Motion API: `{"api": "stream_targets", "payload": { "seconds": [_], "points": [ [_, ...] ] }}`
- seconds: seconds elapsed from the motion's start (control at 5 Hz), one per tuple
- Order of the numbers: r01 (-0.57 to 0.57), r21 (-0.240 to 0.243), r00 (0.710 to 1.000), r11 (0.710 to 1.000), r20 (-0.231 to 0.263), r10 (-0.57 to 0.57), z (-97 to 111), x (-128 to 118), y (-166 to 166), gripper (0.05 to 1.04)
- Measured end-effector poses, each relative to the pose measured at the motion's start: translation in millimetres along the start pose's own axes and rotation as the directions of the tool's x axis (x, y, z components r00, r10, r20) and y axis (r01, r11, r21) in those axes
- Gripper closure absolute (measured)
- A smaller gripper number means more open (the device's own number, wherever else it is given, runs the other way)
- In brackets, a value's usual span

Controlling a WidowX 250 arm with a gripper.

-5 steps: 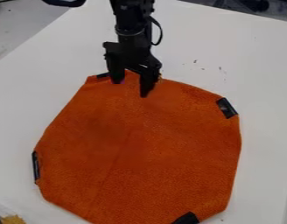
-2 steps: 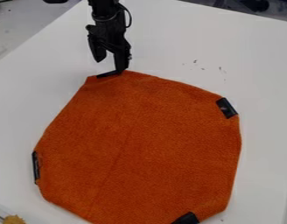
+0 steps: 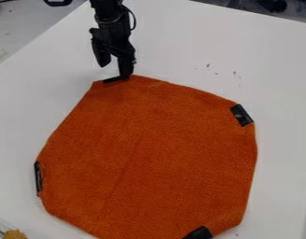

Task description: Fold the cloth from top left to bottom right

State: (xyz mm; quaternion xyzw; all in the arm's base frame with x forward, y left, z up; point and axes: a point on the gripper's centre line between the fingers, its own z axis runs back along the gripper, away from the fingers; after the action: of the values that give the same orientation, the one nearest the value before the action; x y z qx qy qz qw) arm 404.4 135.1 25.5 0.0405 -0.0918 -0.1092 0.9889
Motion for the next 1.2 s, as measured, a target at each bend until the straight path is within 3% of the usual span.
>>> {"api": "stream_targets", "payload": {
  "seconds": [0.2, 0.4, 0.6, 0.8, 1.0, 1.2],
  "points": [
    [0.001, -0.01, 1.0, 1.0, 0.006, -0.001, -1, 1, -1, 0.121],
    [0.017, -0.037, 1.0, 0.999, -0.02, -0.018, -13, -3, -5, 0.393],
    [0.025, -0.05, 0.999, 0.998, -0.024, -0.027, -13, 0, -4, 0.657],
    [0.036, -0.06, 0.999, 0.998, -0.024, -0.038, -16, 3, -1, 0.685],
    [0.049, -0.069, 0.998, 0.996, -0.028, -0.051, -15, 5, 0, 0.882],
    [0.044, -0.034, 0.997, 0.998, -0.062, -0.046, -12, 0, 6, 0.995]
  ]
}}
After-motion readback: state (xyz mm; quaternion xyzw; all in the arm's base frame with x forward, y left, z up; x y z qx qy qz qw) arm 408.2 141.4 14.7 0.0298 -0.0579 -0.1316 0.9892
